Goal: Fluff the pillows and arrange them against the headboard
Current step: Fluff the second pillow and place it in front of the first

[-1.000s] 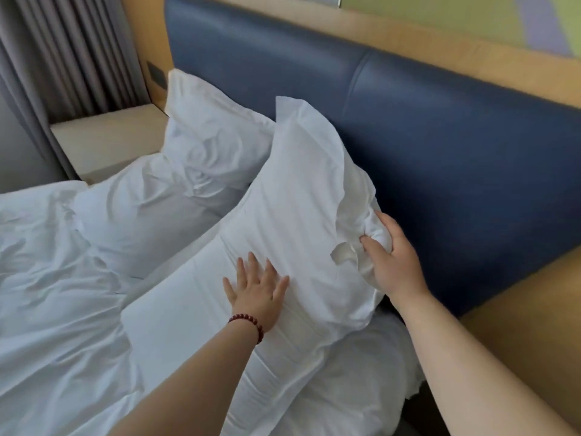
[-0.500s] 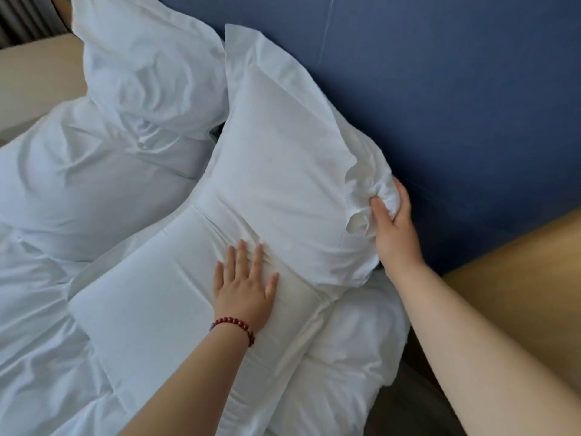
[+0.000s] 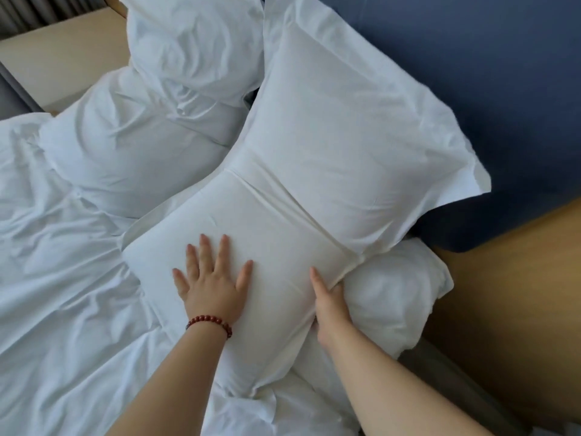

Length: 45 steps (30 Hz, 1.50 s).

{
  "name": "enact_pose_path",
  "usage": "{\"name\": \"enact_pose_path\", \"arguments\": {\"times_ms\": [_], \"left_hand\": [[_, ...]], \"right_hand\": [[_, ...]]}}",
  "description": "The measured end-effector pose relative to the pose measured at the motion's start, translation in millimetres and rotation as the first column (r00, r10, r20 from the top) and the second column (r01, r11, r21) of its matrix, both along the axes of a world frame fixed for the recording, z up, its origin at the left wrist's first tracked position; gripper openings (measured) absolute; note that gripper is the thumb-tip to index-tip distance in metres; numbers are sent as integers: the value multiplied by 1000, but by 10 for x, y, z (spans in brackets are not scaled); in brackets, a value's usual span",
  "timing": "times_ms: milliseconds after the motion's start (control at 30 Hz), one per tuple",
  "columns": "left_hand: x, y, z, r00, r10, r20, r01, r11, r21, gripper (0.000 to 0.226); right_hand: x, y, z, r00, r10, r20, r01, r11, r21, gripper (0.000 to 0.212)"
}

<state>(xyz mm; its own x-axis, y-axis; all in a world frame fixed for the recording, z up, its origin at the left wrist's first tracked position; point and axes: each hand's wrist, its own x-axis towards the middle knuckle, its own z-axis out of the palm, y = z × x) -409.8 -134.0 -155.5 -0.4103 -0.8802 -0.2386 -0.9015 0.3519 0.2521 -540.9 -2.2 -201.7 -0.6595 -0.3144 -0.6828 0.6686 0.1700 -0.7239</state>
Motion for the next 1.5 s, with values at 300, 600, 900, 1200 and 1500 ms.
{"name": "enact_pose_path", "arguments": {"times_ms": [300,600,900,1200,1500], "left_hand": [[264,191,41,829,503,-243,-409,843,351,92],[243,606,237,870,460,-174,-369,845,388,94],[287,889,66,937,320,-140,-261,908,328,87],[384,1022,-122,989,46,-140,-22,985,169,82],[155,900,-351,961,-270,61,262,958,116,69]], "right_hand": [[531,-151,46,958,-144,248,162,986,-51,69],[369,50,229,954,-296,-40,297,923,244,70],[294,255,357,969,-228,-91,245,917,313,76],[409,522,307,976,-171,135,148,975,165,97],[611,1137,190,952,-171,252,148,983,109,30]]}}
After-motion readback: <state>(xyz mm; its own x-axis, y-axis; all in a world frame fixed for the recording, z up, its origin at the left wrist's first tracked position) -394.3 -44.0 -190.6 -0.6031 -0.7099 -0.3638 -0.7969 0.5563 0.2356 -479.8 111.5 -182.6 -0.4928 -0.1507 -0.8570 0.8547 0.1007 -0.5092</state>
